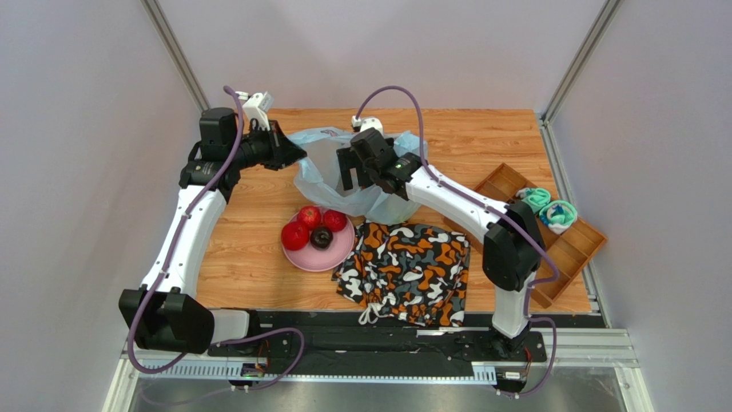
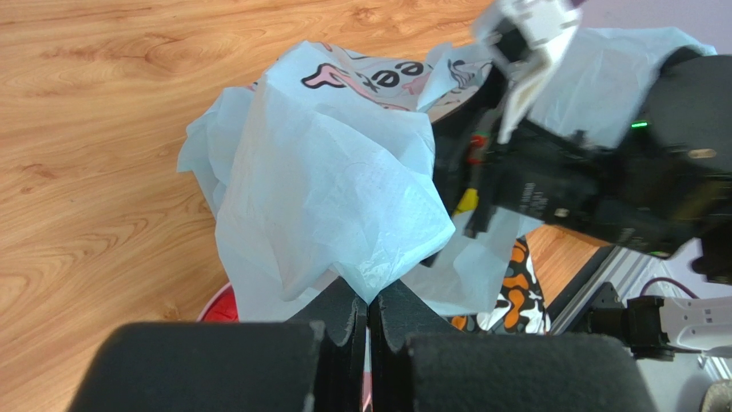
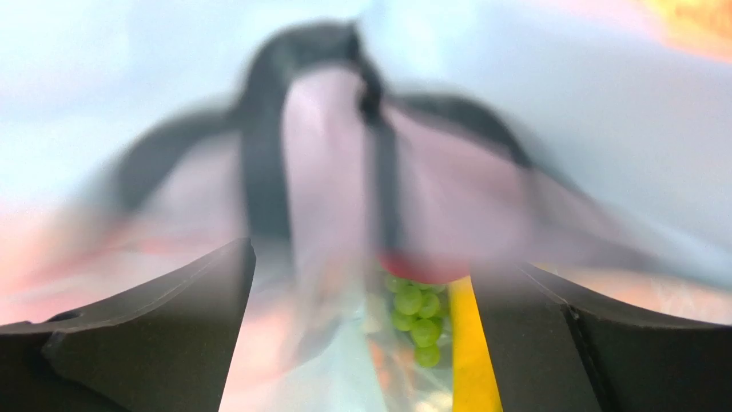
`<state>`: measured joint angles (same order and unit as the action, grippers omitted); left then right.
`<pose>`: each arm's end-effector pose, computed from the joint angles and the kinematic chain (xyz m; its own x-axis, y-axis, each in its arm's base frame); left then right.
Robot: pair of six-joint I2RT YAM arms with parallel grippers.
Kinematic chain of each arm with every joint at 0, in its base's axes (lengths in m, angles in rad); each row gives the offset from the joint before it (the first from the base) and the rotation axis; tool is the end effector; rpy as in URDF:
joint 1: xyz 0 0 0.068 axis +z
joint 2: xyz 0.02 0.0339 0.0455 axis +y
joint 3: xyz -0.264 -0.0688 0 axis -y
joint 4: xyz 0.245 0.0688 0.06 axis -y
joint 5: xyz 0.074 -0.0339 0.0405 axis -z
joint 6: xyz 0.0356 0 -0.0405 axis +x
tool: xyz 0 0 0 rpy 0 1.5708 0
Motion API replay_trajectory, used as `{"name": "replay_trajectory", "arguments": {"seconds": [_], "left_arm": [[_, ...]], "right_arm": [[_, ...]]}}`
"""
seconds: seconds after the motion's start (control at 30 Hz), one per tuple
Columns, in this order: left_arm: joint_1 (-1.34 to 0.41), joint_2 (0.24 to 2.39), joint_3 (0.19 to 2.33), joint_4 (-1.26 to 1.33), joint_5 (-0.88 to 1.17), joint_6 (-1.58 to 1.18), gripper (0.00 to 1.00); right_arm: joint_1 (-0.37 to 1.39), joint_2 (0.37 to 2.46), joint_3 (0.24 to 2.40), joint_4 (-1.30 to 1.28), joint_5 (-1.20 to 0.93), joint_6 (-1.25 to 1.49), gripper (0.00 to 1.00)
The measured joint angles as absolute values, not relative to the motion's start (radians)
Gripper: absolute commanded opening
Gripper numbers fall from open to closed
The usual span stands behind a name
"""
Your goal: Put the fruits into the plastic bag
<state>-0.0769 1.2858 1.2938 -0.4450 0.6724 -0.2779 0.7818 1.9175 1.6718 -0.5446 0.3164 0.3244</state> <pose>0.2800 -0.0438 0.3857 -0.5766 -0.1708 -0.7989 0.4831 0.7173 -0.5021 0.3185 0.3006 0.2838 -0.6419 -0.2104 -0.7374 -0.3267 0.9450 0.0147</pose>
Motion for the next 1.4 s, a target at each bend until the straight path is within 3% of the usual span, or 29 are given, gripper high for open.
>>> {"name": "replay_trajectory", "arguments": {"seconds": [0.47, 0.83, 1.17, 1.4], "left_arm": [[-0.077, 1.286, 1.293, -0.444, 0.684, -0.282, 0.00], [-0.077, 1.286, 1.287, -0.443, 0.692, -0.282, 0.00], [-0.077, 1.286, 1.287, -0.442, 0.691, -0.282, 0.00], [-0.077, 1.286, 1.287, -0.442, 0.691, -0.282, 0.00]], "right_arm": [[0.803, 1.582, 1.358, -0.101, -0.135, 0.286, 0.95], [0.905, 1.517, 1.285, -0.003, -0.290, 0.239, 0.91], [1.092, 1.664, 1.371, -0.118, -0.195, 0.213, 0.85], [1.098, 1.833, 1.464, -0.287, -0.012, 0.240, 0.82]]}}
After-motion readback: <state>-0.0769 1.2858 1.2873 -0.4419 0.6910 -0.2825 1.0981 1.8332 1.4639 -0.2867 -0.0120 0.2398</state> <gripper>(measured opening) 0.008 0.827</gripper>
